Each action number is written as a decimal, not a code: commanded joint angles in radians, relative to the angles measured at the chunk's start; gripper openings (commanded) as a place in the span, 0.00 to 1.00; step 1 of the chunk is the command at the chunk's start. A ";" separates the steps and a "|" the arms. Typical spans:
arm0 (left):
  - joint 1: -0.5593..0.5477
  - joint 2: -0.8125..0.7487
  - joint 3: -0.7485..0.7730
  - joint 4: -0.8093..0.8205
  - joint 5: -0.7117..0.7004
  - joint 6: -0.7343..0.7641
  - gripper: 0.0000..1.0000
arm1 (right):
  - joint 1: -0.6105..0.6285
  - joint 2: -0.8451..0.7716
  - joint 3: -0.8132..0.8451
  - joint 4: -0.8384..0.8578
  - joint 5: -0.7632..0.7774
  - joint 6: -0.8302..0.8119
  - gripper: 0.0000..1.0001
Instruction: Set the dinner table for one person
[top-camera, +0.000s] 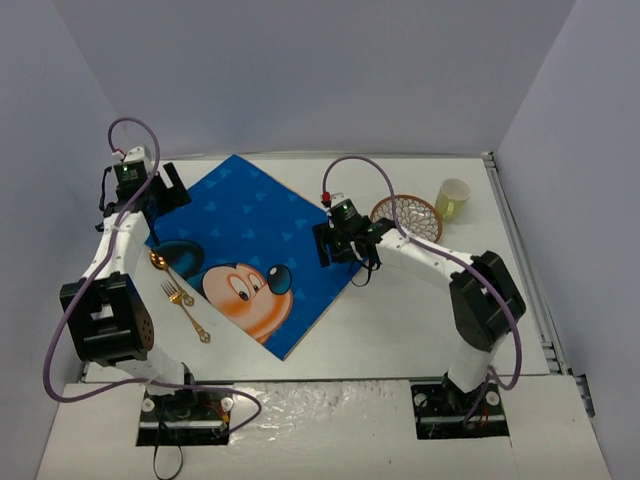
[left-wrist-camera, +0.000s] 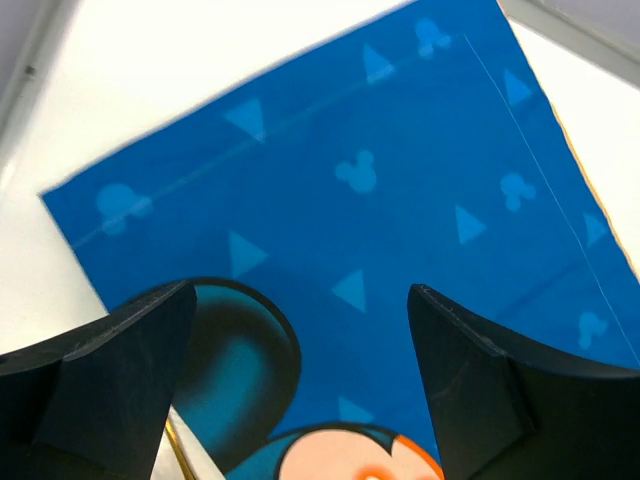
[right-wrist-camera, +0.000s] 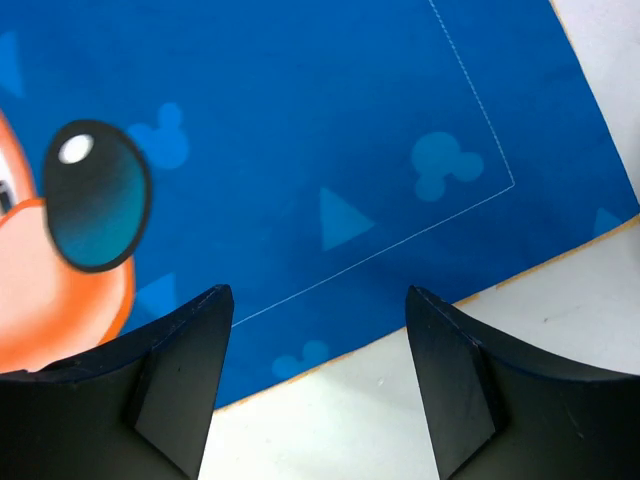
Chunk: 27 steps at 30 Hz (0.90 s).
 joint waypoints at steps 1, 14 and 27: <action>-0.117 0.011 -0.015 0.020 -0.029 0.004 0.84 | -0.021 0.066 0.032 0.105 0.024 -0.030 0.66; -0.379 0.254 -0.048 0.071 -0.120 -0.077 0.84 | -0.084 0.121 -0.137 0.263 0.052 0.037 0.64; -0.495 0.349 -0.063 0.093 -0.135 -0.178 0.84 | -0.156 0.027 -0.272 0.266 0.073 0.059 0.64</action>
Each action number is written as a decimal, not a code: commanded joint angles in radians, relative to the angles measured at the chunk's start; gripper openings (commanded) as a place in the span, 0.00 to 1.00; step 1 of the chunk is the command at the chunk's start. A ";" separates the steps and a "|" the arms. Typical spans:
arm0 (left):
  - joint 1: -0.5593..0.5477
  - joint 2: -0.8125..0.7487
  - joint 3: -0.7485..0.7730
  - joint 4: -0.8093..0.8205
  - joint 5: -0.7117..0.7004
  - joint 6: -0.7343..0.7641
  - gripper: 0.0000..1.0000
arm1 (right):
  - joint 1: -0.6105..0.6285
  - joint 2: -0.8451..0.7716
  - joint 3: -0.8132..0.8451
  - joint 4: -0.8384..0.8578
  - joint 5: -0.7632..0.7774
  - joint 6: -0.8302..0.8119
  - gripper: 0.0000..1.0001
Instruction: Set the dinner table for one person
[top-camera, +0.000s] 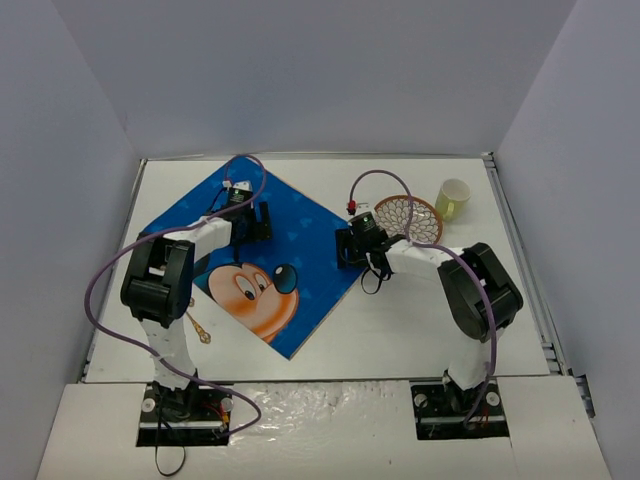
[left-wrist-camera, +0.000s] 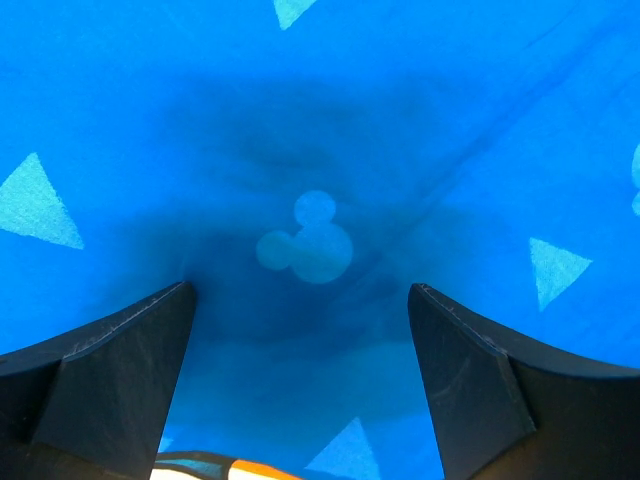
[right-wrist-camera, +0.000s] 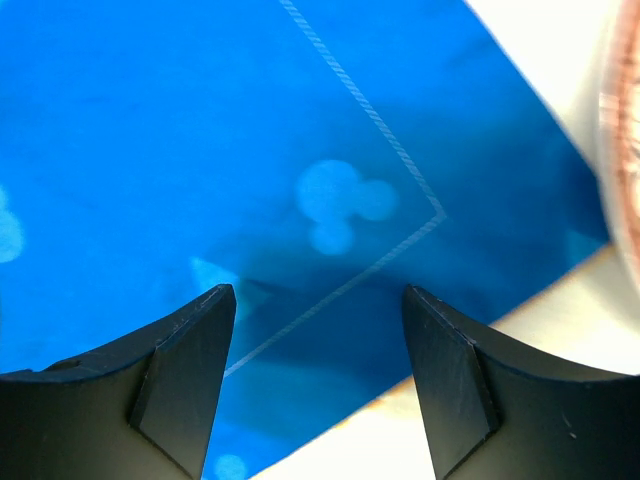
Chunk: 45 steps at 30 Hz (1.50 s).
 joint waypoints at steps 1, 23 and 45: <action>-0.034 0.032 0.004 -0.009 0.027 -0.062 0.84 | -0.025 -0.048 -0.046 -0.061 0.040 0.018 0.64; -0.036 -0.369 0.249 -0.317 -0.067 0.133 0.95 | -0.099 -0.454 0.046 -0.157 0.175 0.116 0.79; -0.022 -1.022 -0.272 -0.402 -0.156 0.115 0.97 | -0.476 -0.398 -0.161 -0.113 0.139 0.361 0.95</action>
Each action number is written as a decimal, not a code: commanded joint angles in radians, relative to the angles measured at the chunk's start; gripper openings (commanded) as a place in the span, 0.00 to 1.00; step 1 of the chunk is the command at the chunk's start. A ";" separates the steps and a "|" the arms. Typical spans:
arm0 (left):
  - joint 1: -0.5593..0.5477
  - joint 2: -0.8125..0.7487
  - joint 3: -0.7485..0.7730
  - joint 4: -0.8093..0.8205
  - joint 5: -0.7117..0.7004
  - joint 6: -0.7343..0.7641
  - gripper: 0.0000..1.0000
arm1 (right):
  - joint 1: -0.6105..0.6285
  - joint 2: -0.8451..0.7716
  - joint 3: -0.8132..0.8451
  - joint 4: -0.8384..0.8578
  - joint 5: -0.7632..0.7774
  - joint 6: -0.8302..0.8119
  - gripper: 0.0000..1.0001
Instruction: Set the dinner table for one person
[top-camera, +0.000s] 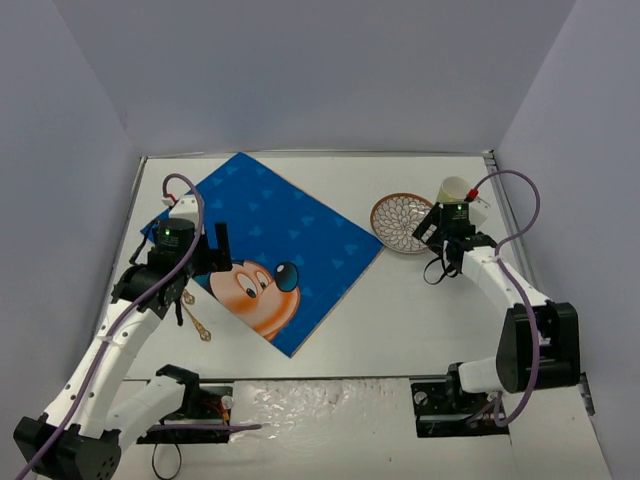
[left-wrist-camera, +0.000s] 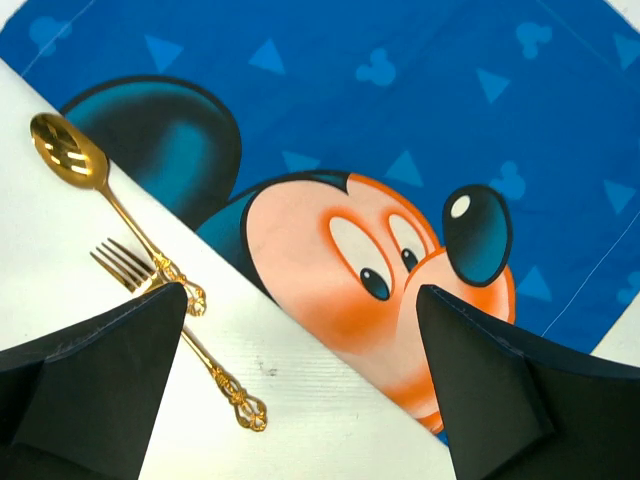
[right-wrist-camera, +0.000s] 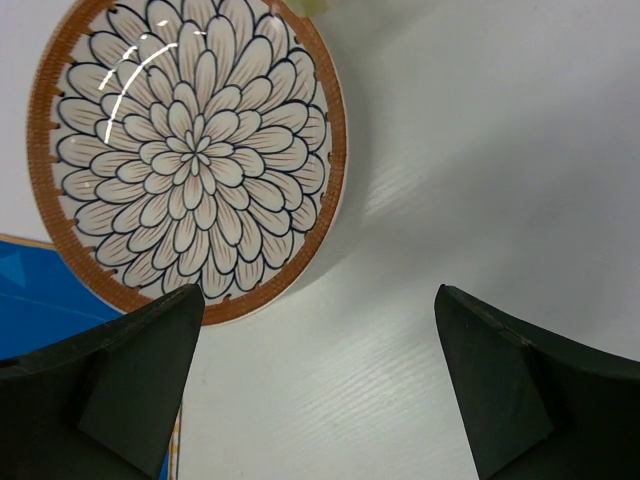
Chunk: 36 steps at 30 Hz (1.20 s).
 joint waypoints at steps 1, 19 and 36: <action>0.005 -0.072 -0.048 0.069 -0.041 -0.021 0.97 | -0.031 0.089 -0.003 0.134 -0.026 0.075 0.94; 0.006 -0.079 -0.200 0.163 -0.075 0.005 0.97 | -0.076 0.308 -0.038 0.395 -0.094 0.199 0.58; 0.006 -0.059 -0.194 0.167 -0.103 0.011 0.97 | -0.082 0.224 -0.083 0.395 -0.045 0.242 0.00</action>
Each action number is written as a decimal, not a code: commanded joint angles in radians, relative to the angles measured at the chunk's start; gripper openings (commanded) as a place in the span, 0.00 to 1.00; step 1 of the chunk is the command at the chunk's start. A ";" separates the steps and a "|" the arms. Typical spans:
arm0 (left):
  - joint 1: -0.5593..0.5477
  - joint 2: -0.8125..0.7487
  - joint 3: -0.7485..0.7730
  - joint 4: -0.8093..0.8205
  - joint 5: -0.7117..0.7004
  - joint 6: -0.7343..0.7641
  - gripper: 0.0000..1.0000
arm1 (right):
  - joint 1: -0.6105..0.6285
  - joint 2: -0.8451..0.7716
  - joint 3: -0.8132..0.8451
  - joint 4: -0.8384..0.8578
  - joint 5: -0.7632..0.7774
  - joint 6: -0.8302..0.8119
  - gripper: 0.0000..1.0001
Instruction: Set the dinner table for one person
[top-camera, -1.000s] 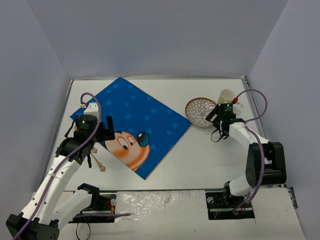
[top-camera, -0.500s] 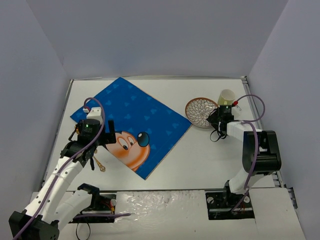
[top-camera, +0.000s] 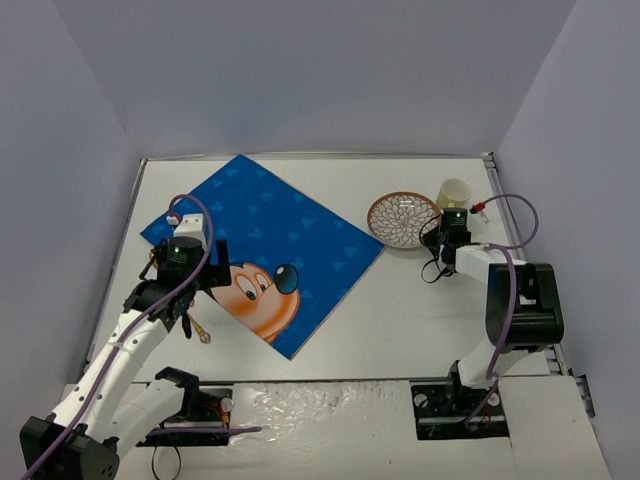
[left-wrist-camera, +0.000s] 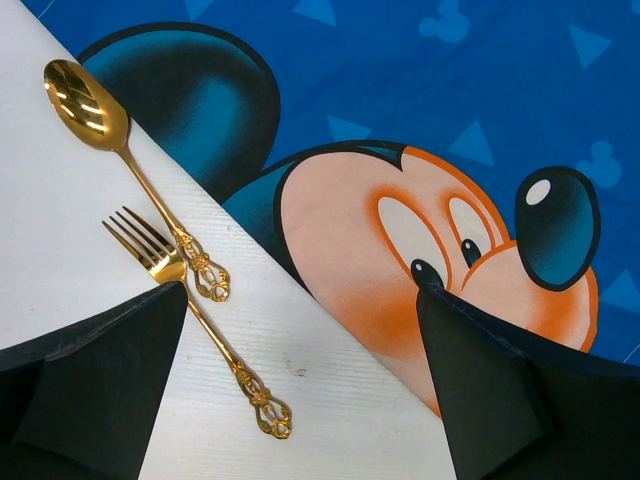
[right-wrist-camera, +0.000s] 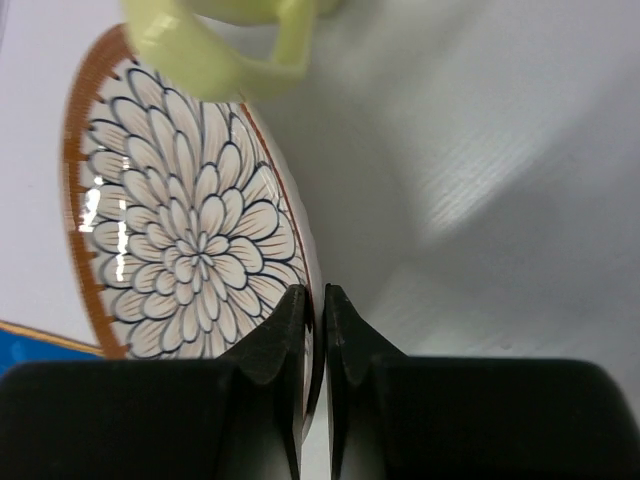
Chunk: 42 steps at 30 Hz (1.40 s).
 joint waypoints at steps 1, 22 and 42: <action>0.005 0.007 0.025 0.062 -0.017 0.007 0.97 | 0.002 -0.091 -0.016 -0.027 0.064 -0.047 0.00; 0.005 0.005 0.045 0.022 -0.027 -0.013 0.97 | 0.216 -0.201 0.319 -0.049 -0.235 -0.173 0.00; 0.011 -0.041 0.026 0.021 -0.098 -0.030 0.97 | 0.561 0.353 0.805 0.035 -0.467 -0.144 0.00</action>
